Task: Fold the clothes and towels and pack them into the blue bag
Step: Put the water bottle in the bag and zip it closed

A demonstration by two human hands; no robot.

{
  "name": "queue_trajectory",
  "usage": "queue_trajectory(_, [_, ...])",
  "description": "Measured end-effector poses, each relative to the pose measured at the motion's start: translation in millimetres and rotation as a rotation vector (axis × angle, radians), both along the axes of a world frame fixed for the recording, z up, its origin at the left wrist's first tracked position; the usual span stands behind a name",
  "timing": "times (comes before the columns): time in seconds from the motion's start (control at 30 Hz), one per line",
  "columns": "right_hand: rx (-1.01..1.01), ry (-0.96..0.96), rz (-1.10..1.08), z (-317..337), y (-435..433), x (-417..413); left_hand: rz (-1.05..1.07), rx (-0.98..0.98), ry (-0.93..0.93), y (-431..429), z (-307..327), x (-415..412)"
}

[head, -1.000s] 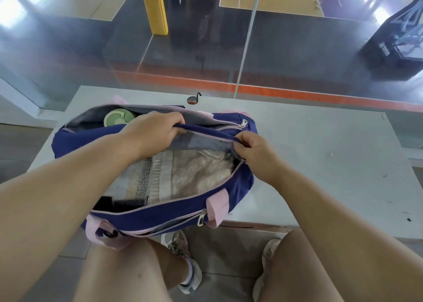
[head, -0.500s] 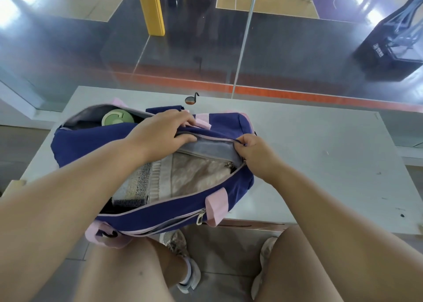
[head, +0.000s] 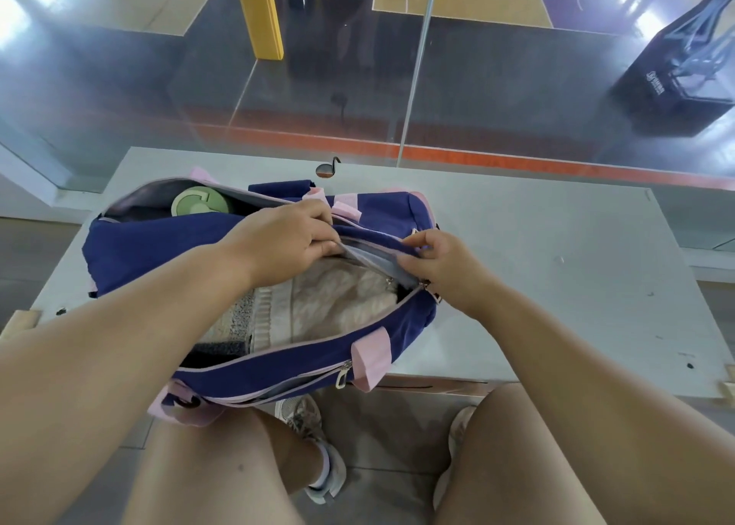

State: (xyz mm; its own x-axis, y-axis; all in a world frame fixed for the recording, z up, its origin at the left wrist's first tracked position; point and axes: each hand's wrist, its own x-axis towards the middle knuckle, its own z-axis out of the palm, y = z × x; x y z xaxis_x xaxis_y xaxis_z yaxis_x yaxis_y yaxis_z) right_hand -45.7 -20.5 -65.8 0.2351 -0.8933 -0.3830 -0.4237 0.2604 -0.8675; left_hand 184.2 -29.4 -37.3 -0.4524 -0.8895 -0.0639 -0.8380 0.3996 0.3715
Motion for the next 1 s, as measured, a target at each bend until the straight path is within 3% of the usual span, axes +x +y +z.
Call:
queue_trajectory(0.2, [-0.138, 0.276, 0.166, -1, 5, -7, 0.140, -0.099, -0.007, 3, 1, -15])
queue_trajectory(0.3, [-0.139, 0.246, 0.146, -1, 2, -6, 0.194, -0.264, -0.017, 11, 0, -25])
queue_trajectory(0.4, [-0.090, 0.168, 0.108, 3, -2, -7, 0.074, -0.383, 0.025, 20, 2, -36])
queue_trajectory(0.5, [-0.064, 0.154, 0.090, 8, -5, -6, -0.024, -0.272, 0.050, 29, 3, -50])
queue_trajectory(0.8, [0.044, -0.028, 0.027, 13, -3, -8, 0.139, -0.206, -0.030, 27, -10, -71])
queue_trajectory(1.0, [-0.014, 0.039, 0.094, 13, -3, -11, 0.107, -0.196, 0.006, 34, -5, -68])
